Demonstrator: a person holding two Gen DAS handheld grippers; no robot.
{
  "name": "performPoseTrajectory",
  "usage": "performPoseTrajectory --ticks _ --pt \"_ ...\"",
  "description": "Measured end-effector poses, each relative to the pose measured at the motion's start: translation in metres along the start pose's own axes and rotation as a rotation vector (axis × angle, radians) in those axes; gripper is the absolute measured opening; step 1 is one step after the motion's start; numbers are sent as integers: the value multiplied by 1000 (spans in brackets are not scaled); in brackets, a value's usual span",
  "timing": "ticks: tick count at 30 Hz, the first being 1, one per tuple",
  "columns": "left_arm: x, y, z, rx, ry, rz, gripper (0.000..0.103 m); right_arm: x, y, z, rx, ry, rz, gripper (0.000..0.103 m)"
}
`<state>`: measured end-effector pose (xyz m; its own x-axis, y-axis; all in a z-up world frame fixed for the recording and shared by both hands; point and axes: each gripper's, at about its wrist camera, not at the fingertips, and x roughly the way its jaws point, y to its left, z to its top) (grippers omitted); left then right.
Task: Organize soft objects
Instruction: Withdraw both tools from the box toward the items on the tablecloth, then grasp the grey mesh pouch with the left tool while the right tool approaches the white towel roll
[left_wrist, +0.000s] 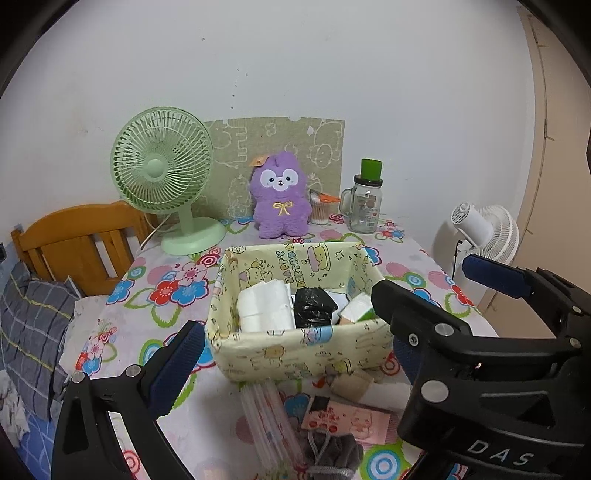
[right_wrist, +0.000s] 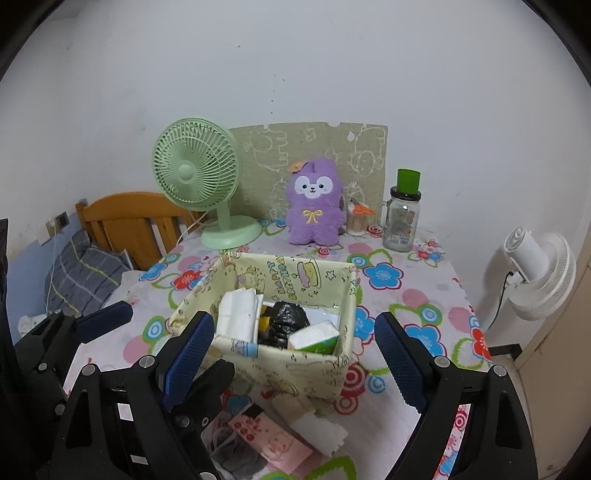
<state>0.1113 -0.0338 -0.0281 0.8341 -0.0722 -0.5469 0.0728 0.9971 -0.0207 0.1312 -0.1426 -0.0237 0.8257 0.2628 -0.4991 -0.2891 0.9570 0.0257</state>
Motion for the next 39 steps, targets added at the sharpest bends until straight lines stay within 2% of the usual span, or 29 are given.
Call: performPoseTrajectory --ticks 6,18,32,39 --pt "-15 -8 -13 18 -20 6 103 -14 -1 -12 2 -23 -7 90" --pt "-22 -17 -44 21 -7 -11 103 -25 -1 -46 0 -4 -23 90" --pt "-6 -27 -80 40 46 -16 99 -11 -5 -85 -12 34 -36 90" --pt "6 -27 -94 22 97 -20 91 2 -8 -102 -6 78 -37 90"
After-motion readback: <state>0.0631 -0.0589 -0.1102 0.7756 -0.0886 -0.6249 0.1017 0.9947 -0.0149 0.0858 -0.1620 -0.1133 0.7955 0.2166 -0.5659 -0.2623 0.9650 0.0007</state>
